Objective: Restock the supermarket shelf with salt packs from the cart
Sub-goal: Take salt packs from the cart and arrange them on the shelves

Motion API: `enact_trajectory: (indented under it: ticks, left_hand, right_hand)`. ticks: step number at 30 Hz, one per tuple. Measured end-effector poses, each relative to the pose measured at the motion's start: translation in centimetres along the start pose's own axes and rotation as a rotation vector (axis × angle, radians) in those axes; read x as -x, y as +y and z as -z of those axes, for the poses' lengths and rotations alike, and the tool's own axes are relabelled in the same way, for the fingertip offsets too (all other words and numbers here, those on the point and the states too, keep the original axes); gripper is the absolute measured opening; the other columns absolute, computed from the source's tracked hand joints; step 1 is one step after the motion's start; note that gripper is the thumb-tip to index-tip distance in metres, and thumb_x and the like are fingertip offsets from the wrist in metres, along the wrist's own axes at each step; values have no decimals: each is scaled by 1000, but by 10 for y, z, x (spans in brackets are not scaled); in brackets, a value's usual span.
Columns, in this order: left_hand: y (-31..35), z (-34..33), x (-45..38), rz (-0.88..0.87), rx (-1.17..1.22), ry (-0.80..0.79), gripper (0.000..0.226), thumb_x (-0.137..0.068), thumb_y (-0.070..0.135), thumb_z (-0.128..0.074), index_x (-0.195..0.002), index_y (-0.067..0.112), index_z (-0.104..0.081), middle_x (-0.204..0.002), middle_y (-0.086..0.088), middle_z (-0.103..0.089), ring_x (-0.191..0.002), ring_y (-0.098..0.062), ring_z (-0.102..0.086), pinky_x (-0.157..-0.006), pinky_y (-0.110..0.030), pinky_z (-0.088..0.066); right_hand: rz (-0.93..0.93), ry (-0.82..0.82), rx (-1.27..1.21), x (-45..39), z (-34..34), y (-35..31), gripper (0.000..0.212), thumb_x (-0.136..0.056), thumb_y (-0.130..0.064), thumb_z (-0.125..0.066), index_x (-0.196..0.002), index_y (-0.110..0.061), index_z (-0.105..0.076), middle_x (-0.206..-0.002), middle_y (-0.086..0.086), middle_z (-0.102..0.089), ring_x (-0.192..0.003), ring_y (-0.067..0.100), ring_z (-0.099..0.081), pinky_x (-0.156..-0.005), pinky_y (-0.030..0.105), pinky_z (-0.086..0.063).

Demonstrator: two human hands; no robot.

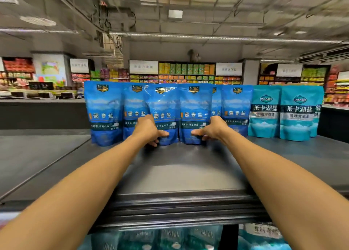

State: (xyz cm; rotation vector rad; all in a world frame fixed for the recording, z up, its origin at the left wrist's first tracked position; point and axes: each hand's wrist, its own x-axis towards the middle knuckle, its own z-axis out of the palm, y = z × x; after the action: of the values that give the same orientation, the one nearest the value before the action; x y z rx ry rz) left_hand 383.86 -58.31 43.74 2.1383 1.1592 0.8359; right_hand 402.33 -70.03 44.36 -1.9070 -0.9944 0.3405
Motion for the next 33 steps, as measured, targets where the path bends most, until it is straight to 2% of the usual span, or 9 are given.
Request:
enact_trajectory:
  ticks: [5,8,12,14,17,24,27,31,33]
  left_hand:
    - [-3,-2,-13,-49,-104,44,50,-72,32,-86,-83,9,-44,-64,-13,-68,-50,-25,-70,-42,-30,-54]
    - [-3,1,-5,-70,-243,86,53,-71,44,-83,-77,10,-43,-46,-1,-64,-49,-24,-69,-49,-31,-57]
    - [7,11,9,-68,-452,6,56,-73,54,-78,-85,4,-57,-75,-12,-72,-63,-26,-72,-65,-38,-62]
    - [12,18,15,-111,-592,-18,54,-79,57,-73,-70,6,-58,-64,-10,-70,-53,-20,-65,-58,-33,-59]
    - [15,30,30,-192,-654,46,58,-86,56,-65,-52,10,-52,-49,-5,-59,-49,-16,-53,-52,-29,-46]
    - [54,3,130,-470,-119,204,25,-89,43,-65,-76,23,-61,-71,9,-64,-69,-5,-60,-59,-18,-39]
    - [77,-34,188,-646,91,168,15,-88,33,-68,-79,23,-63,-70,8,-65,-66,-6,-60,-60,-11,-43]
    - [101,-104,252,-691,492,-124,10,-90,28,-65,-84,20,-63,-75,-5,-68,-70,-28,-65,-68,-40,-56]
    - [105,-150,281,-659,615,-313,9,-88,28,-62,-86,20,-63,-77,-7,-69,-64,-27,-63,-60,-35,-54]
  right_hand:
    - [1,48,-21,-17,-8,3,67,-66,-28,-90,-109,1,-48,-112,14,-66,-66,19,-67,-35,15,-41]
    - [-37,20,-119,-15,-10,7,77,-65,-27,-91,-123,0,-47,-122,15,-65,-88,28,-66,-57,24,-51]
    - [-80,33,-96,-6,-1,2,82,-62,-36,-93,-115,6,-46,-117,13,-61,-104,28,-61,-84,35,-55]
    - [-27,59,56,5,11,4,69,-62,-41,-92,-98,-2,-47,-97,9,-60,-96,27,-61,-92,45,-55]
    - [59,118,266,33,35,14,63,-67,-48,-86,-99,-4,-55,-103,12,-67,-99,31,-64,-93,53,-52]
    - [417,234,-183,150,95,51,8,-89,-14,-71,-91,-8,-67,-76,4,-72,-62,13,-68,-58,15,-45]
    - [495,269,-299,215,115,83,7,-89,-5,-68,-84,-4,-64,-68,5,-69,-57,14,-64,-56,12,-45]
    - [446,383,-361,293,138,152,7,-87,-1,-69,-83,-1,-63,-71,16,-67,-54,12,-60,-54,14,-46]
    - [365,476,-398,332,146,195,13,-85,-6,-71,-79,-1,-61,-66,16,-65,-47,8,-54,-49,14,-43]
